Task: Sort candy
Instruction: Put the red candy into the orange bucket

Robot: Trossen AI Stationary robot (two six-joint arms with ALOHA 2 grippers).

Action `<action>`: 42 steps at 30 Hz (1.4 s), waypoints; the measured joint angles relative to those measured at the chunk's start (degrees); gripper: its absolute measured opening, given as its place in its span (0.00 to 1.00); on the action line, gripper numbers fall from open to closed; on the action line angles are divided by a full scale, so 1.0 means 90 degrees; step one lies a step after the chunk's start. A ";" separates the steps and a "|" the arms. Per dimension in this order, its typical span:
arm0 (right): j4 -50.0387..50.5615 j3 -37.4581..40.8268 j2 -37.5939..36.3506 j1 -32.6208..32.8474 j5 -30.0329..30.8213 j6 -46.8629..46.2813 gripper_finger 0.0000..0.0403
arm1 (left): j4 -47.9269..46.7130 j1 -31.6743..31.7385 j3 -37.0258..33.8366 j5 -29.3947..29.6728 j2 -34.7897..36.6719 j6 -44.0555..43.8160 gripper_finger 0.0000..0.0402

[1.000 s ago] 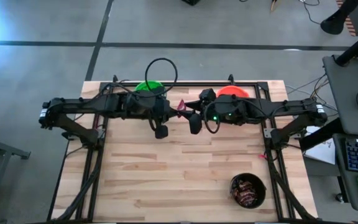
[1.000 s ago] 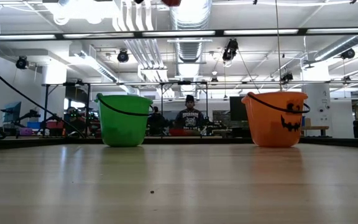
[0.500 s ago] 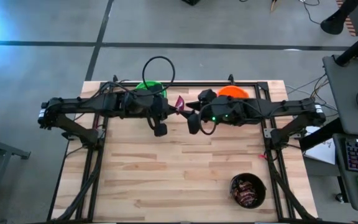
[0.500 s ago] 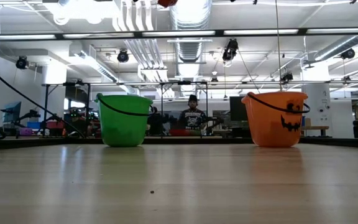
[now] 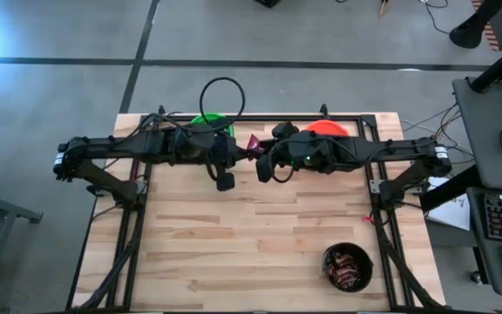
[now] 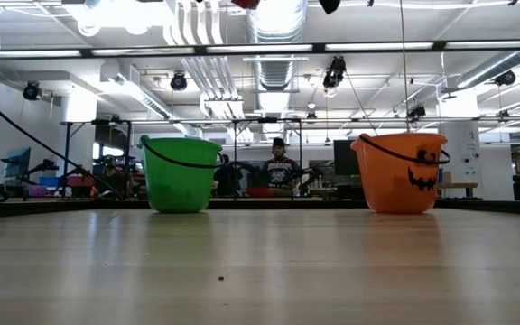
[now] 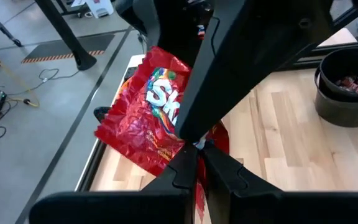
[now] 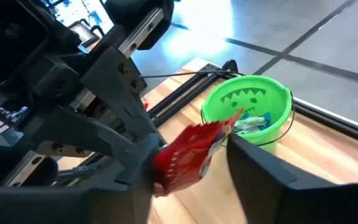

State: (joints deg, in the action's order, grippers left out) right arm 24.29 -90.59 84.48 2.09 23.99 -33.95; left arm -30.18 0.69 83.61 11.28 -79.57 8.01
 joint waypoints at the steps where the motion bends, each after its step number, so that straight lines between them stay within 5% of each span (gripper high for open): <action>1: 0.0002 0.0000 0.0003 0.0000 -0.0005 0.0003 0.38 | -0.0006 0.0002 0.0000 0.0001 0.0000 0.0016 0.00; 7: 0.0056 0.0000 -0.0029 0.0002 -0.0036 0.0164 0.07 | -0.0103 0.0005 0.0000 0.0003 -0.0002 0.0036 0.00; 23: 0.0374 0.0005 -0.0206 -0.0004 0.0122 0.0369 0.05 | -0.0349 0.0030 0.0003 0.0954 0.0224 0.0232 0.01; 30: 0.2075 -0.0214 -0.0393 -0.0065 0.1177 0.0281 0.05 | -0.1322 0.0036 0.0015 0.1535 0.0471 0.0026 0.08; 42: 0.4873 -0.0216 -0.0744 -0.1223 0.1188 -0.0151 0.05 | -0.2323 0.0029 0.0012 0.1550 0.0723 0.0005 0.12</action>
State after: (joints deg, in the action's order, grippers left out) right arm 68.14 -92.53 77.79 -8.92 34.68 -35.31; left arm -51.09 0.95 83.72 25.23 -73.06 8.05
